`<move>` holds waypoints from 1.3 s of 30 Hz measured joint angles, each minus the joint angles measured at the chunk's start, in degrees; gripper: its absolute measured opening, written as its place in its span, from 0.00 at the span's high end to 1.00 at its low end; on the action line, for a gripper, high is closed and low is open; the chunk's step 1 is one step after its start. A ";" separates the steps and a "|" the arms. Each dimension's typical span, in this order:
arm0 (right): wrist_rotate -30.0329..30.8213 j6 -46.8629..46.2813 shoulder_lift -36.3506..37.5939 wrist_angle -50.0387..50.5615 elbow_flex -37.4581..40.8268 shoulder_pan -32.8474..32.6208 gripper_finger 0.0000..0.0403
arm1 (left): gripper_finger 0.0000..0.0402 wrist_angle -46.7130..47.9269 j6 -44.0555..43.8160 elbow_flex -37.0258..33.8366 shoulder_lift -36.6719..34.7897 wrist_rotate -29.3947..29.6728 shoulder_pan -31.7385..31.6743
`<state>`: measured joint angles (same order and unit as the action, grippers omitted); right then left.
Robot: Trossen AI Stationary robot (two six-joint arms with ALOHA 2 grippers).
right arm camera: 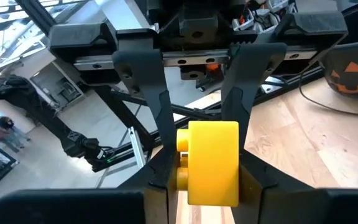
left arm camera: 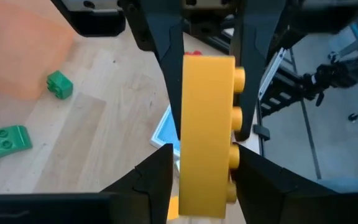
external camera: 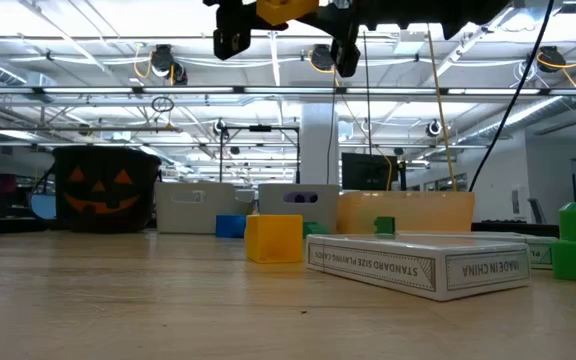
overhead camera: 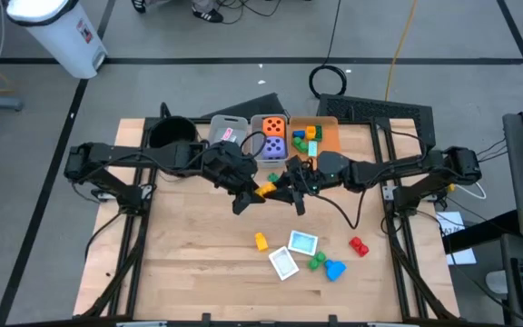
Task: Pick & Place Toys
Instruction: Put the top yellow game piece into the orange bin
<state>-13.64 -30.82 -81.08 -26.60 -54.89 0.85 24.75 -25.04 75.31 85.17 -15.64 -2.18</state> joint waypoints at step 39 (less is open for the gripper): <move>0.23 -0.46 19.35 15.70 0.00 13.73 0.79 | 0.45 -8.00 -1.89 0.00 -15.32 -14.31 -15.50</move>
<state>-13.41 -31.28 -61.73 -10.90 -54.89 14.59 16.76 -26.93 75.31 69.84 -29.95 -17.68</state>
